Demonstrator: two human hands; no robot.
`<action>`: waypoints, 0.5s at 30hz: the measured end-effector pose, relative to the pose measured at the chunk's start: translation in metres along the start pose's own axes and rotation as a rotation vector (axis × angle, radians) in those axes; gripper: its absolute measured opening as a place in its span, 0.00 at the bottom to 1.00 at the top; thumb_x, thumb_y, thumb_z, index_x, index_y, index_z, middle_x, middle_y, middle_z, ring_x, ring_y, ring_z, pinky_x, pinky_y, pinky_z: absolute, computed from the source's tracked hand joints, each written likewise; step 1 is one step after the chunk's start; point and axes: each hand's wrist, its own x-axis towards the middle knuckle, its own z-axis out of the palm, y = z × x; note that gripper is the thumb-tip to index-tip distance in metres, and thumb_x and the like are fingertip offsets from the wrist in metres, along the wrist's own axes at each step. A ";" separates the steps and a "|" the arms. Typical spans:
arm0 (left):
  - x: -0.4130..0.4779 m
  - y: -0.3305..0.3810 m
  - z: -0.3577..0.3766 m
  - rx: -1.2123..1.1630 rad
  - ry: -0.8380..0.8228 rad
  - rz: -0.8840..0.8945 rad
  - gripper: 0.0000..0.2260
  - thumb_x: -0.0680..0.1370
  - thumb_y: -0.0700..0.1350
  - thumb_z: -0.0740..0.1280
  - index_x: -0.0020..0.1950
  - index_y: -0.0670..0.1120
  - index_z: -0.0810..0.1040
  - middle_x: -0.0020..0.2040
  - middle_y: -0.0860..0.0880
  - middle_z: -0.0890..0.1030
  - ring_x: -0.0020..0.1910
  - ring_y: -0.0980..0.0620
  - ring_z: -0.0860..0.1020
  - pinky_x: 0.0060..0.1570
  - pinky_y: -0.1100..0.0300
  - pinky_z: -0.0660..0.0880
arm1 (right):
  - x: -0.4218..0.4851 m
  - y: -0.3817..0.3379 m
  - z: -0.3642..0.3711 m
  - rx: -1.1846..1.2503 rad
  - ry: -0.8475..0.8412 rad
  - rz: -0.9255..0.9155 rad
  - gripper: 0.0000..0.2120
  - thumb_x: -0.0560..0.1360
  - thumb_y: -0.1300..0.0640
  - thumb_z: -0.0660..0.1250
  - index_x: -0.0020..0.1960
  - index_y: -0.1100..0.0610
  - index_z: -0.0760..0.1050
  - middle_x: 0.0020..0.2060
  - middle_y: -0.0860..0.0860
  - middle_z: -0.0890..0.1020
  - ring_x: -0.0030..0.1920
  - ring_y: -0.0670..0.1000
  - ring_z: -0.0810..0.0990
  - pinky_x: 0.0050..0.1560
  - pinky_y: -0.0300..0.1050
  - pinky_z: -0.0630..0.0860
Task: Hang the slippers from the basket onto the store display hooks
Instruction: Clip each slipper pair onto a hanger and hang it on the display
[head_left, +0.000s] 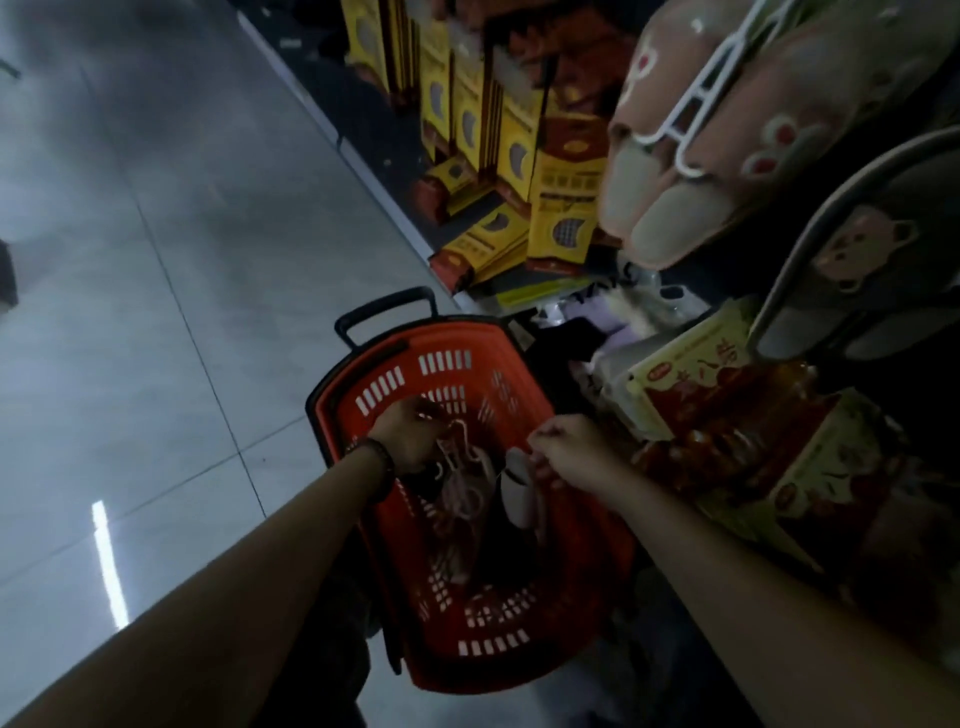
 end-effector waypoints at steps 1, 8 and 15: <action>0.012 -0.011 0.006 0.044 0.013 -0.009 0.06 0.81 0.44 0.69 0.53 0.41 0.80 0.42 0.43 0.83 0.33 0.50 0.82 0.34 0.55 0.80 | 0.012 0.004 0.005 -0.085 -0.026 0.004 0.10 0.71 0.47 0.69 0.40 0.53 0.82 0.37 0.54 0.87 0.39 0.59 0.87 0.39 0.51 0.83; 0.034 -0.010 0.019 0.427 -0.058 0.135 0.15 0.82 0.52 0.63 0.66 0.49 0.78 0.64 0.42 0.82 0.62 0.39 0.80 0.60 0.50 0.77 | 0.072 0.021 0.049 -0.457 -0.127 0.027 0.16 0.78 0.47 0.69 0.38 0.58 0.77 0.39 0.55 0.84 0.43 0.57 0.84 0.40 0.47 0.76; 0.056 -0.040 -0.017 0.478 0.003 0.058 0.12 0.83 0.49 0.61 0.61 0.47 0.80 0.59 0.43 0.82 0.56 0.41 0.81 0.51 0.54 0.76 | 0.098 0.013 0.106 -0.547 -0.281 -0.098 0.25 0.78 0.42 0.71 0.70 0.53 0.78 0.69 0.57 0.80 0.69 0.60 0.79 0.62 0.41 0.73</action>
